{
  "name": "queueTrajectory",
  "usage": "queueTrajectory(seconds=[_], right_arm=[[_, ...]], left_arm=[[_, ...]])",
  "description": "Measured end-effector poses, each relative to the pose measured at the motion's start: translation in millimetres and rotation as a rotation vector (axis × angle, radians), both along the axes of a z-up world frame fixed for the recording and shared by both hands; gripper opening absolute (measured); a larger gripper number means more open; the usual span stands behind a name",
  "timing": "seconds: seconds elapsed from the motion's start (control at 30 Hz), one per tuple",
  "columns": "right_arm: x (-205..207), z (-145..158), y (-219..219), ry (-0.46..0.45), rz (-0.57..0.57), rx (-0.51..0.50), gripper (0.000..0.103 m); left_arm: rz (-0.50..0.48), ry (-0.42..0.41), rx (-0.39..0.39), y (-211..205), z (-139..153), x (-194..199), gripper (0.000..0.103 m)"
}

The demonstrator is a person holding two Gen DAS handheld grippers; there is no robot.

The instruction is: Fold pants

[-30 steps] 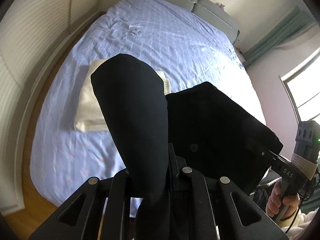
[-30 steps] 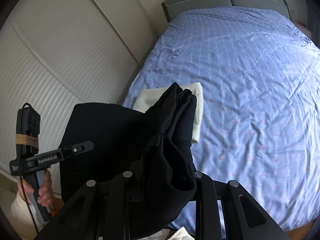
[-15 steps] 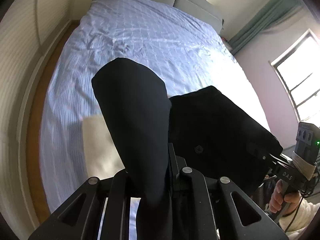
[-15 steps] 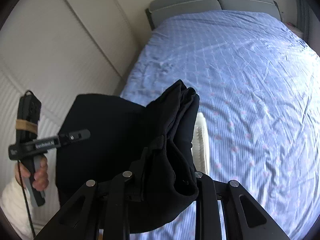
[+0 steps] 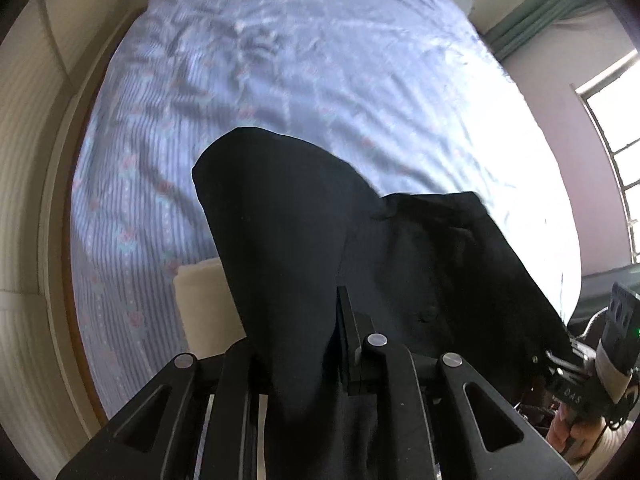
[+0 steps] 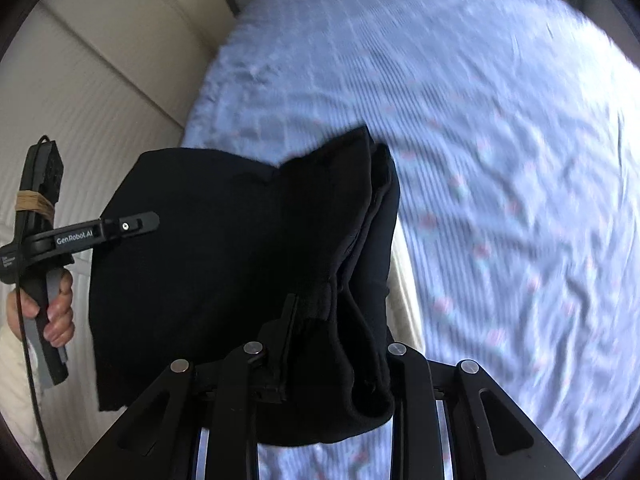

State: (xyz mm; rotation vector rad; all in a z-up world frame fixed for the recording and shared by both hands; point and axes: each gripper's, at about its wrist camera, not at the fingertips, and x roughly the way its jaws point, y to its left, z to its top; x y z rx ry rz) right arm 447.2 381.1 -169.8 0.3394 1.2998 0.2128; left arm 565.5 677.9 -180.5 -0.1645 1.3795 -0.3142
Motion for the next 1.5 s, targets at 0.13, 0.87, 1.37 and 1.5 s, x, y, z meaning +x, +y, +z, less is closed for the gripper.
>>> queueTrajectory(seconds=[0.13,0.87,1.37,1.5], right_arm=[[-4.4,-27.8,-1.3,0.114,-0.032,0.04,0.033],[-63.7,61.1,-67.3,-0.074,0.086,-0.241,0.072],[-172.4,209.2,-175.6,-0.407,0.091,-0.261,0.091],[-195.9,220.8,-233.5,-0.432,0.072,-0.247,0.091]], left_arm=[[0.034,0.051,0.045,12.1,-22.1,-3.0,0.029],[0.16,-0.216,0.442,-45.7,89.3,-146.8,0.079],[0.093,-0.553,0.365,-240.1,226.1,-270.3,0.103],[0.085,-0.59,0.315,-313.8,244.6,-296.0,0.103]])
